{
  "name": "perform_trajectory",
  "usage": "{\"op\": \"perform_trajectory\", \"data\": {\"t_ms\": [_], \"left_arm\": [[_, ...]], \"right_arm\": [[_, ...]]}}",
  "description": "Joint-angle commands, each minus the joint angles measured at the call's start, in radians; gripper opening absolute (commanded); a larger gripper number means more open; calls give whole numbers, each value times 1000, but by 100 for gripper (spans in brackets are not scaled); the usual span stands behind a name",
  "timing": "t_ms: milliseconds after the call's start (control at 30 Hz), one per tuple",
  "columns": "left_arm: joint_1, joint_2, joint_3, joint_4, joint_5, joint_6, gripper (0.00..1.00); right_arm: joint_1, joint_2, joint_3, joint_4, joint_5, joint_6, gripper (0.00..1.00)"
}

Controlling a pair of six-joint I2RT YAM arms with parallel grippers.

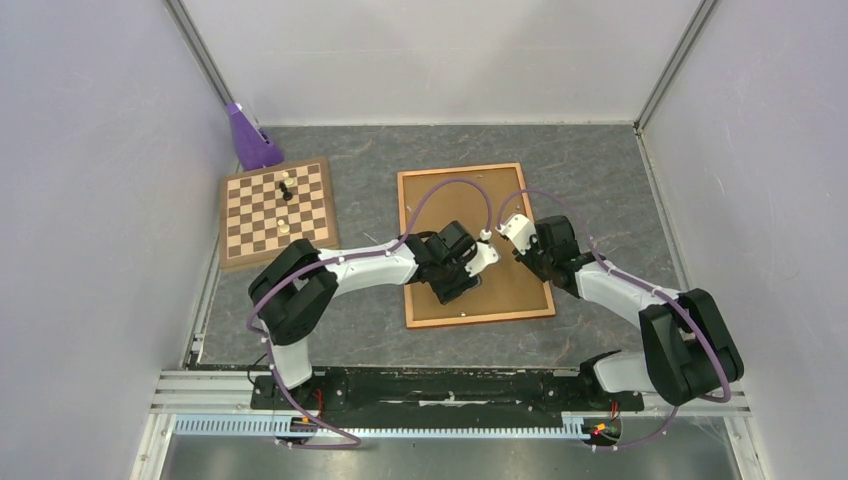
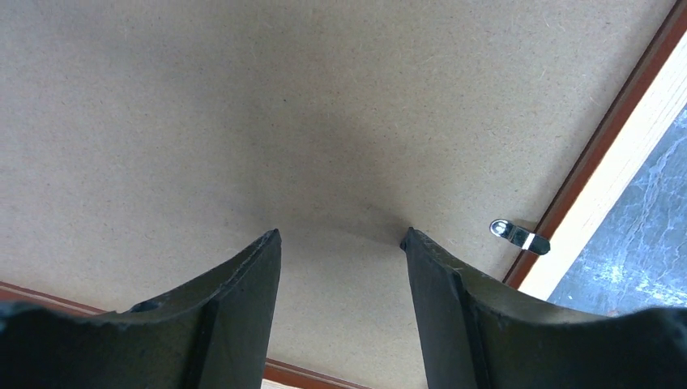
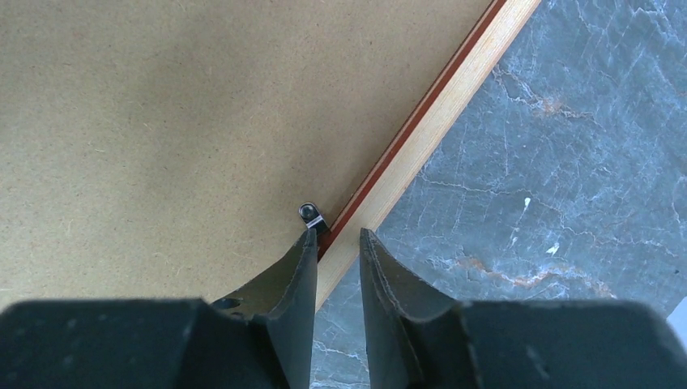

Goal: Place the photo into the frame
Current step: Install the photo frame at the center of the board.

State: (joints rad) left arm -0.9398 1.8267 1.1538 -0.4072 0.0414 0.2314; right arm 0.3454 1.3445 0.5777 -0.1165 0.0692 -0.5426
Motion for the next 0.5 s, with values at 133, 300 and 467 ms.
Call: {"op": "perform_trajectory", "data": {"t_ms": [133,300,467], "left_arm": [[-31,85,-58,-133,-57,83,66],[-31,26,-81,-91,-46,69,76],[-30,-46,-92,-58,-46,58,80]], "right_arm": [[-11,18,10,53,50,-15,22],[-15,-15,9,18,12,32,26],[-14,-58,20,-8,-10,76,32]]}}
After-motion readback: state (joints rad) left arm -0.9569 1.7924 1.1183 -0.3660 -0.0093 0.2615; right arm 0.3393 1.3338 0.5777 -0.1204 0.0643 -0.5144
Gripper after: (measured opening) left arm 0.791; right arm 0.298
